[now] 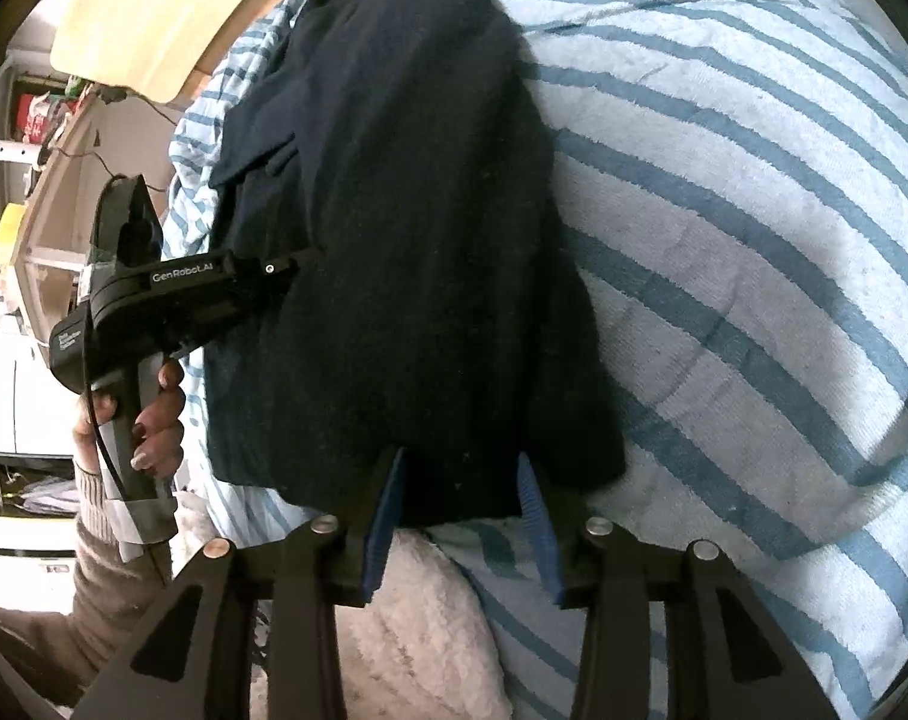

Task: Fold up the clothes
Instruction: 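Smooth the folded navy strip flat with both tools along its length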

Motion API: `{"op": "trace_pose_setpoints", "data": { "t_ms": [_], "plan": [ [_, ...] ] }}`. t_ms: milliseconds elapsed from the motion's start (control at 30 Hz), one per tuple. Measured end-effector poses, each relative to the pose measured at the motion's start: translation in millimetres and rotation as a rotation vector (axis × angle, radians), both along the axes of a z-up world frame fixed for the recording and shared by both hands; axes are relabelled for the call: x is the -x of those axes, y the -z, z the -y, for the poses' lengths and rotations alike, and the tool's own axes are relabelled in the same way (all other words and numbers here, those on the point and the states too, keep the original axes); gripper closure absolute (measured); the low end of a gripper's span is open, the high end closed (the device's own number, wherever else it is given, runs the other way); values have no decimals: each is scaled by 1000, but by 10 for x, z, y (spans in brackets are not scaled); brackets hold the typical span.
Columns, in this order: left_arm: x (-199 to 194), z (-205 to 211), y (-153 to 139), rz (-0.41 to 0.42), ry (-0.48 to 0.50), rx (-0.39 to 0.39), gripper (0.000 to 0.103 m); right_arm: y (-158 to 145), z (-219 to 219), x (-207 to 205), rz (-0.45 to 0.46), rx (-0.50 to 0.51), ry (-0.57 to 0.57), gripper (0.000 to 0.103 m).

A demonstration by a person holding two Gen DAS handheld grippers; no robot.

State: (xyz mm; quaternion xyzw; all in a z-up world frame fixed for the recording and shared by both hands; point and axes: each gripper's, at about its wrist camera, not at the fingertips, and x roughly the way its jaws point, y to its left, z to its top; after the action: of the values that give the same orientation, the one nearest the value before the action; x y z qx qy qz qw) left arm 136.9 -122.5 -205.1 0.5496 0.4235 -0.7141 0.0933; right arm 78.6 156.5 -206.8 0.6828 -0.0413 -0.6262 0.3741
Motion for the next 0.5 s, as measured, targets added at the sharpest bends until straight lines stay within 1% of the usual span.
{"op": "trace_pose_setpoints", "data": {
  "t_ms": [33, 67, 100, 167, 200, 267, 367, 400, 433, 500],
  "plan": [
    [-56, 30, -39, 21, -34, -20, 100, -37, -12, 9, 1, 5, 6, 48],
    [-112, 38, -113, 21, -55, -38, 100, -87, -18, 22, -7, 3, 8, 44],
    [-163, 36, -195, 11, -65, -55, 100, -138, -24, 34, -15, 1, 9, 43],
    [-227, -40, -414, -75, -10, -79, 100, -239, -35, 61, -33, -3, 12, 42],
    [-238, -111, -516, -112, 37, -79, 100, -290, -35, 84, -46, 2, 14, 42],
    [-243, -271, -581, -149, 121, -78, 100, -381, -32, 133, -67, 19, 25, 41],
    [-206, -579, -399, -78, 221, -92, 100, -443, -4, 181, -87, 39, 36, 39],
    [-211, -661, -310, -40, 244, -95, 100, -419, 15, 180, -83, 33, 33, 39],
    [-276, -658, -136, 29, 227, -100, 100, -357, 49, 160, -64, 26, 23, 39],
    [-446, -547, 165, 70, 150, -165, 100, -168, 123, 79, -14, -5, -2, 39]
  ]
}}
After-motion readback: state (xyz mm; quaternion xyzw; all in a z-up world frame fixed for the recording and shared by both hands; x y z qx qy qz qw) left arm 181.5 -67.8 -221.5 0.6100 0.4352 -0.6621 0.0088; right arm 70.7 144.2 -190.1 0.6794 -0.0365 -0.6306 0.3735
